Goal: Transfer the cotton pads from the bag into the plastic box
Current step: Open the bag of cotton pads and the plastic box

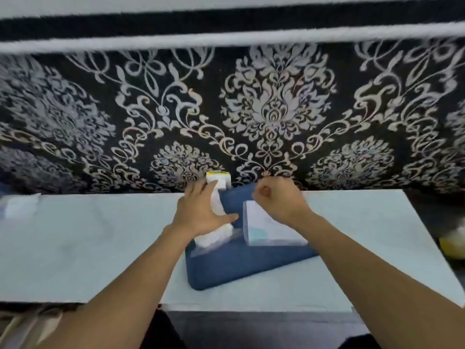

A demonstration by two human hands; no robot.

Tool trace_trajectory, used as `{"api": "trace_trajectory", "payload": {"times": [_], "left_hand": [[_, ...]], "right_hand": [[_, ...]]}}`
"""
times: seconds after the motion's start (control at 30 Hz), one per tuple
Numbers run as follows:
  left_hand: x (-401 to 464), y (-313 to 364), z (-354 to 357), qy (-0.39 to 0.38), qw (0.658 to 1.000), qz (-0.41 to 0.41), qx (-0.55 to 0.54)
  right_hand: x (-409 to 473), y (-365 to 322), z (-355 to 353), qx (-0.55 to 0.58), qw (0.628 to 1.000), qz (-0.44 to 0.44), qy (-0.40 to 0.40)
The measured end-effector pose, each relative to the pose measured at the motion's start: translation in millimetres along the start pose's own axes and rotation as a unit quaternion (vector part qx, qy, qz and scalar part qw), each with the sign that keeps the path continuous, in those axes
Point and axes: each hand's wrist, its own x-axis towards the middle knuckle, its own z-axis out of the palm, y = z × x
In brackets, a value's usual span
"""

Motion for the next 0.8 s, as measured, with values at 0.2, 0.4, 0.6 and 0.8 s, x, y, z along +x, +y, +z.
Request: {"api": "trace_trajectory", "payload": {"times": [0.2, 0.4, 0.6, 0.8], "left_hand": [[26.3, -49.2, 64.5, -0.068, 0.991, 0.045, 0.108], [37.3, -52.4, 71.7, 0.066, 0.995, 0.049, -0.05], [16.9, -26.5, 39.8, 0.18, 0.925, -0.031, -0.334], [-32.0, 14.6, 29.5, 0.204, 0.95, -0.025, -0.236]], "right_hand": [[-6.4, 60.8, 80.8, 0.012, 0.992, -0.11, 0.06], [-3.5, 66.3, 90.4, -0.052, 0.975, -0.192, 0.099], [-22.3, 21.0, 73.8, 0.204, 0.974, -0.069, 0.073], [-64.0, -28.4, 60.7, 0.446, 0.89, 0.093, -0.008]]}}
